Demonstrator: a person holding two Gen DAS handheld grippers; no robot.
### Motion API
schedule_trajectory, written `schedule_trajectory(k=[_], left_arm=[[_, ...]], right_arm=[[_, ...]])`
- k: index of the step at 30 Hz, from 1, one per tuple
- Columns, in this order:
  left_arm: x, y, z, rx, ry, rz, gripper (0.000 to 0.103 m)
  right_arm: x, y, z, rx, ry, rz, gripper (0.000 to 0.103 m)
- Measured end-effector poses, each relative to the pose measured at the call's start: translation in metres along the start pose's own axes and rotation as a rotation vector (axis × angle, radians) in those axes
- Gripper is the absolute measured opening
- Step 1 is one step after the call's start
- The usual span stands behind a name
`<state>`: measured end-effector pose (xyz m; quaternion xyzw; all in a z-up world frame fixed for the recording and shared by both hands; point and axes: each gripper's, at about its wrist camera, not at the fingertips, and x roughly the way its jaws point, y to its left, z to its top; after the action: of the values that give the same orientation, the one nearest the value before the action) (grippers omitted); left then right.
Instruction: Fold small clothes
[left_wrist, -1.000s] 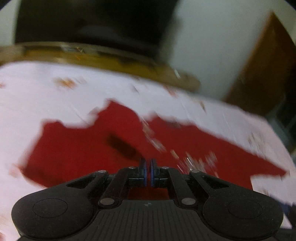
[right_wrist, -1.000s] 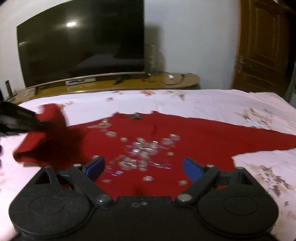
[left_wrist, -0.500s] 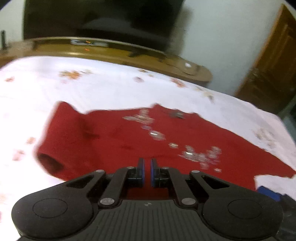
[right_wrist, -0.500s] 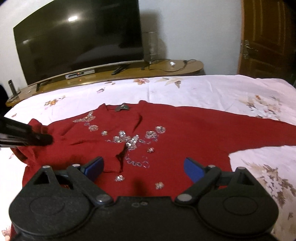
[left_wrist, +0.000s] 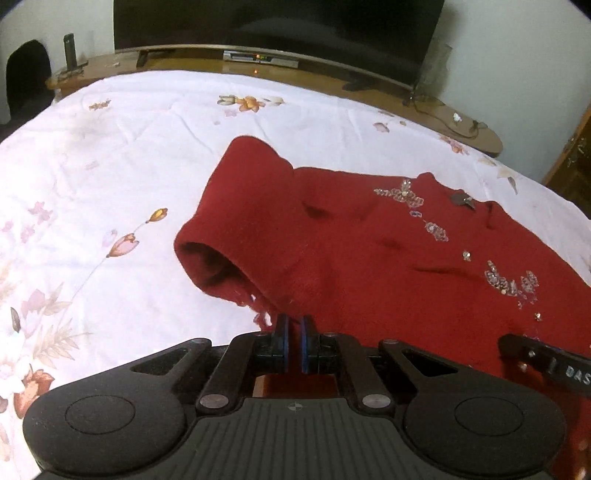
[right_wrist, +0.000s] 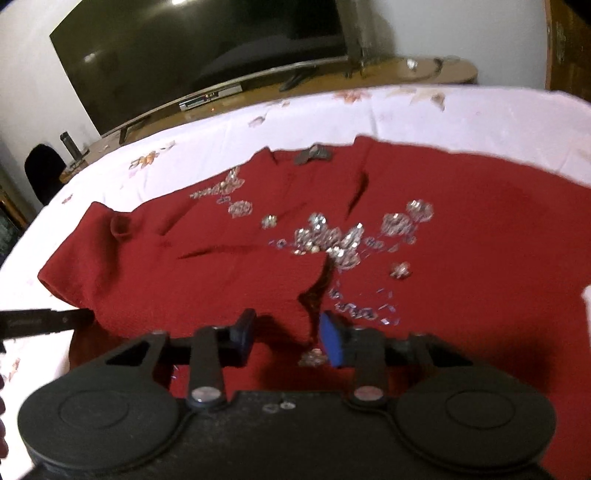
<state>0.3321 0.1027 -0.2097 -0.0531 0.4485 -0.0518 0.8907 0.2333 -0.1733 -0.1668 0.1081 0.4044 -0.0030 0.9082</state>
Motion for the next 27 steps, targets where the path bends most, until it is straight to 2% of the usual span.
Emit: schedule_trajectory(k=[5,6,7,8,15,20,27], left_arm=[[0.000,0.001,0.001,0.000,-0.005,0.006,0.004],[0.001,0.000,0.001,0.001,-0.006,0.009,0.004],[0.001,-0.001,0.001,0.004,-0.011,0.015,0.004],[0.001,-0.003,0.002,0.005,-0.017,0.020,0.004],[-0.009,-0.002,0.013,-0.009,-0.067,0.033,0.004],[-0.013,-0.007,0.017,-0.003,-0.086,0.037,0.004],[-0.009,-0.014,0.014,-0.003,-0.073,0.033,0.004]], right_arm=[[0.003,0.000,0.001,-0.006,-0.010,0.030,0.028],[0.004,-0.001,0.001,-0.006,-0.005,0.040,0.021],[0.003,-0.001,0.001,-0.006,-0.005,0.044,0.009],[0.002,-0.001,0.001,-0.005,-0.013,0.047,0.006],[-0.022,0.003,0.009,-0.043,-0.118,0.066,0.004],[-0.049,-0.002,0.025,-0.150,-0.244,-0.051,0.004],[-0.053,-0.059,0.045,-0.116,-0.266,-0.190,0.003]])
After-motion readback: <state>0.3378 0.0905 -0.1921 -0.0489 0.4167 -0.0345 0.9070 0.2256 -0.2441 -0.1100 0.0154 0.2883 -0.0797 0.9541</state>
